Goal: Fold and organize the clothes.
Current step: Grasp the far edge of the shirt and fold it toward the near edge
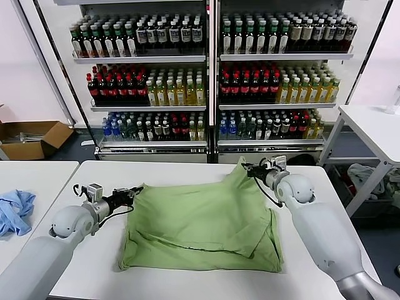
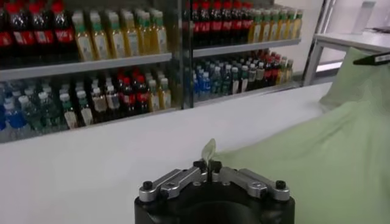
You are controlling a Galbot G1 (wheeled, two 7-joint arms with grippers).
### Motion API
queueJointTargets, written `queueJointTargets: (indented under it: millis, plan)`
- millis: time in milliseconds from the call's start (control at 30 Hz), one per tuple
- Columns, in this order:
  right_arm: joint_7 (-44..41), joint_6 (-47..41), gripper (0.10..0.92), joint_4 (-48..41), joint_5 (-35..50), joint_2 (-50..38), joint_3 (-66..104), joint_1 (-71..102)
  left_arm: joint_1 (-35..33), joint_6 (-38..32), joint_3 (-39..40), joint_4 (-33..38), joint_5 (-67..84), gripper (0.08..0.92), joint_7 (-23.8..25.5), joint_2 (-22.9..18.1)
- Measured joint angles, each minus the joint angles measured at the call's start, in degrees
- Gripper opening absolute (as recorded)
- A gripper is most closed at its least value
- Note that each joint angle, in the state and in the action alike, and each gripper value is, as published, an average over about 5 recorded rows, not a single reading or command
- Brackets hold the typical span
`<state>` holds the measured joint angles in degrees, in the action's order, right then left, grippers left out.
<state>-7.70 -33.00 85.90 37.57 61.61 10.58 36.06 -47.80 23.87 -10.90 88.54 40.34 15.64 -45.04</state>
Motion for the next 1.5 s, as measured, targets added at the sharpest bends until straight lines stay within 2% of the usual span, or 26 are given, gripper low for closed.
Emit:
queueJointTargets:
  millis: [333, 633, 1067, 1167, 1500]
  plan:
    - [1.6, -0.1, 0.106, 15.0, 1.3, -3.2, 7.5, 14.2, -9.5, -0.8, -7.6, 8.0, -0.7, 0.088, 0.8, 3.1]
    - [1.5, 0.0, 0.106, 26.8, 0.7, -3.5, 15.7, 30.1, -17.6, -1.5, -12.3, 13.6, -2.0, 0.088, 1.1, 3.5]
    - [1.8, 0.6, 0.109, 33.9, -2.4, -2.4, 22.5, 46.0, -28.0, -1.6, -16.0, 18.5, -7.3, 0.097, 2.5, 3.2]
    - [2.0, 0.7, 0.152, 34.8, -2.8, -2.4, 23.5, 47.5, -29.6, -1.3, -16.5, 19.3, -8.8, 0.151, 2.4, 3.0]
    - [2.1, 4.7, 0.44, 35.7, -3.2, -2.0, 28.4, 50.5, -32.6, -0.1, -19.6, 22.8, -10.0, 0.434, 0.4, 2.4]
